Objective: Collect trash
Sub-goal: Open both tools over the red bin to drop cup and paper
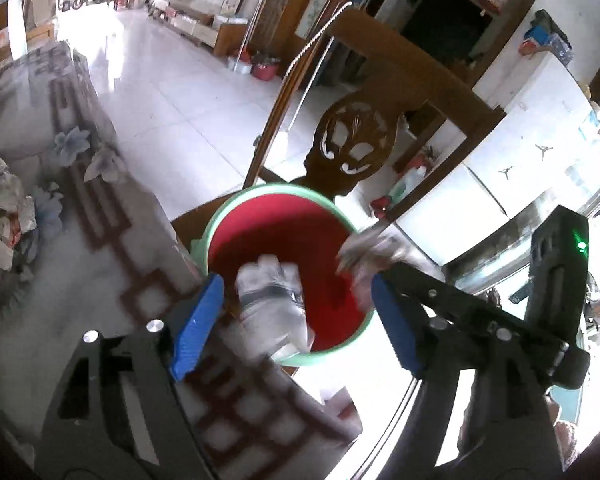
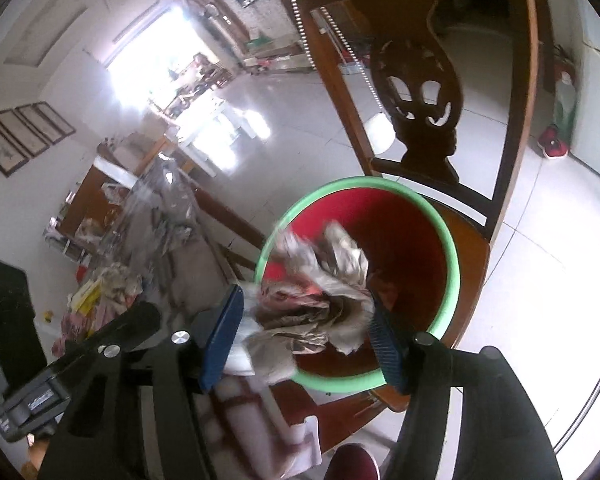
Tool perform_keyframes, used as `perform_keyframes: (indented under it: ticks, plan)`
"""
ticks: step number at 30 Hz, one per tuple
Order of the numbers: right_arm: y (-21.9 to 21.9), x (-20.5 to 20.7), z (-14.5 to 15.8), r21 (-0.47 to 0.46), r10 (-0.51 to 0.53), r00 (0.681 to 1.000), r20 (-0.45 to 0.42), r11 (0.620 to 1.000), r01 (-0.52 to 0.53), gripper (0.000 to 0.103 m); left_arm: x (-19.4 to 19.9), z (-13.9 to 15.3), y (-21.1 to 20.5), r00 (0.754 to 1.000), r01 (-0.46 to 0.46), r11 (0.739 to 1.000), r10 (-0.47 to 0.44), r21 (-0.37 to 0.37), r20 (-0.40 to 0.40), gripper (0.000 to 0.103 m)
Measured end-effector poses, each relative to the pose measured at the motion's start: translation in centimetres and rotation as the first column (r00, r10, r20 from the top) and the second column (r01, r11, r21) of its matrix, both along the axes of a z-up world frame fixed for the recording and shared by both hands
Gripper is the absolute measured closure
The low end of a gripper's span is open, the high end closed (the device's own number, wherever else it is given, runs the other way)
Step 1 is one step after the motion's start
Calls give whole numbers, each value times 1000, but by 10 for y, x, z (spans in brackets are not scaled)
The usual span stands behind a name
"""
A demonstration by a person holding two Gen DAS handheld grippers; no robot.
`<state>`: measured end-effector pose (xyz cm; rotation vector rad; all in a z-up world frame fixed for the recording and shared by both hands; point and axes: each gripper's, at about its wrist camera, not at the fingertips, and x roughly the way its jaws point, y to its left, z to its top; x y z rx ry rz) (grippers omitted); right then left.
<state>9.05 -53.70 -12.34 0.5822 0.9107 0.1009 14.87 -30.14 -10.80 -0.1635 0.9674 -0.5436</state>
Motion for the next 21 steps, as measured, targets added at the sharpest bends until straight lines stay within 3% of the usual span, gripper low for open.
perform_keyframes:
  ticks: [6,10,15,18,21]
  plan:
    - [8,-2,8,-11,19,1000,7,1000,-19,42,-15,3,23,997,-78,996,78,-42,-11,30]
    - [23,-3,19,-13,61,998,28,998,-61,42,-32,9,44,989,-149,989,149,-15,-2,30]
    - [60,-6,48,-11,145,986,84,989,-145,41,-67,20,87,970,-241,970,242,-40,19,30]
    - [93,-11,66,-14,218,969,118,976,-218,34,-89,25,118,949,-313,950,312,-6,47,30]
    - [129,-19,76,-24,302,944,136,953,-302,33,-113,26,171,891,-453,890,454,-45,17,30]
